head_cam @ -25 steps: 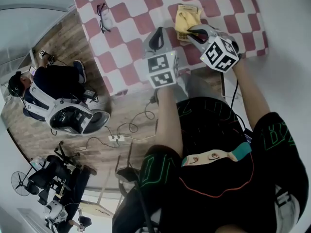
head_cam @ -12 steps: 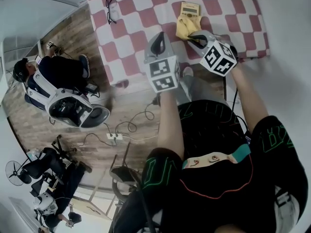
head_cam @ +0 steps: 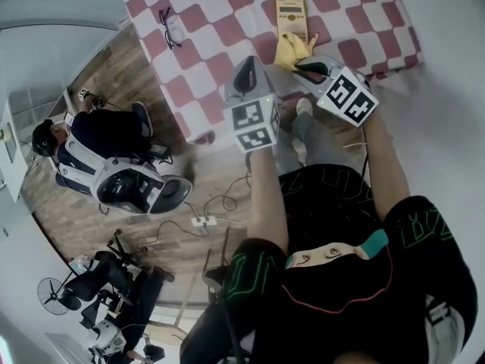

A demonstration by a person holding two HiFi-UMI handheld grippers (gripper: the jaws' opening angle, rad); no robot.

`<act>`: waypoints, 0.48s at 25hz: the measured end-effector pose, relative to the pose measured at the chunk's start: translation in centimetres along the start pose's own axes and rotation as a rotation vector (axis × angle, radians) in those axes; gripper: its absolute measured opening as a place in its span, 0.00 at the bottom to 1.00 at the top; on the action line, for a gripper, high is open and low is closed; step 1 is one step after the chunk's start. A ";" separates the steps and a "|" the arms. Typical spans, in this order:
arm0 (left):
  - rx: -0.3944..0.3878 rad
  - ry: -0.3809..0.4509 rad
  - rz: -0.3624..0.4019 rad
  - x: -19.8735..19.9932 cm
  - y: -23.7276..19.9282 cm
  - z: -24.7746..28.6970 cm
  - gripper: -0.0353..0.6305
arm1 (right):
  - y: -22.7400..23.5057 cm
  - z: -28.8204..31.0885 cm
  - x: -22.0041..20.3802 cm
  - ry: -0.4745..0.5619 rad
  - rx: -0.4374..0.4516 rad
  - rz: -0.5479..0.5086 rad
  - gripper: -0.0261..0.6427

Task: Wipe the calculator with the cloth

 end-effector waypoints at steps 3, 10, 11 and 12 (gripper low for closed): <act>-0.039 0.014 0.020 0.6 -0.5 -0.5 0.07 | -0.4 -1.3 1.1 0.101 -0.054 0.156 0.09; -0.134 0.143 0.100 6.1 -1.2 -1.3 0.07 | 1.7 -6.4 4.6 0.451 -0.294 0.446 0.09; -0.144 0.165 0.110 7.1 -1.3 -1.4 0.07 | 2.4 -7.3 5.0 0.486 -0.346 0.476 0.09; -0.154 0.184 0.119 8.0 -1.3 -1.6 0.07 | 2.9 -8.2 5.3 0.519 -0.395 0.504 0.09</act>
Point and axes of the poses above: the fingertips, and each gripper's own axes: z forward along the fingers, y to its right, x out of its top, the point moved 5 cm from there along -z, backward along the fingers, and after that the axes turned 1 degree about x, right-handed, at the moved point
